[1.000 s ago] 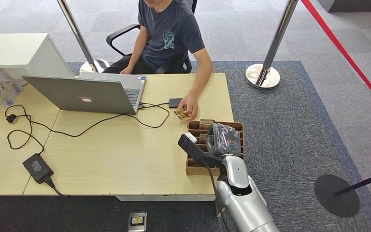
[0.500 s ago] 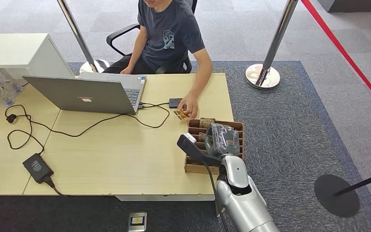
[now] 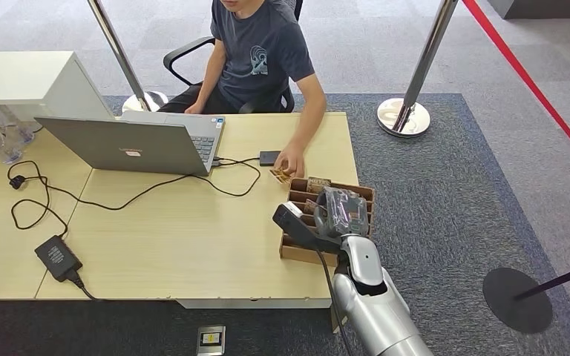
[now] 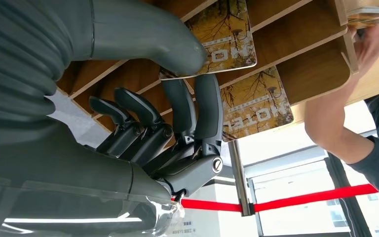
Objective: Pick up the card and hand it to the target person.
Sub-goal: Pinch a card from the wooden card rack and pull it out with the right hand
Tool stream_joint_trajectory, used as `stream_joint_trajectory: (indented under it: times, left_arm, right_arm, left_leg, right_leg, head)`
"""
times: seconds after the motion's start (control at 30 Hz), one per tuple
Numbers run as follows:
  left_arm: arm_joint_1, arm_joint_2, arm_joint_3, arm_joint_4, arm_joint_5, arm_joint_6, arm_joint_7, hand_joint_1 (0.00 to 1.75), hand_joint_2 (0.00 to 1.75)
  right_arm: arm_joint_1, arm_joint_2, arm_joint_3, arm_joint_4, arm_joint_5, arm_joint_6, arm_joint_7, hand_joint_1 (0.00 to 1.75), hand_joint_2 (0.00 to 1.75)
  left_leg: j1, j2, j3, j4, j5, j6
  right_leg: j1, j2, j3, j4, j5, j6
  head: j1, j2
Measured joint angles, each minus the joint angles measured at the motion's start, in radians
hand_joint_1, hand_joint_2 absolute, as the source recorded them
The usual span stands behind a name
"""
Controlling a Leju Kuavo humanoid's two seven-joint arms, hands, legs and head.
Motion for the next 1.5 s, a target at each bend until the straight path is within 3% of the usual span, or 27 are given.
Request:
stream_joint_trajectory:
  times: [1.5]
  left_arm:
    - [0.000,0.000,0.000,0.000,-0.004,-0.005,-0.007,0.00,0.00]
  right_arm:
    - [0.033,-0.021,0.010,-0.092,0.010,0.038,-0.047,1.75,1.75]
  left_leg:
    - [0.000,0.000,-0.002,0.000,0.000,0.000]
  right_leg:
    - [0.000,0.000,-0.002,0.000,0.000,0.000]
  head:
    - [0.000,0.000]
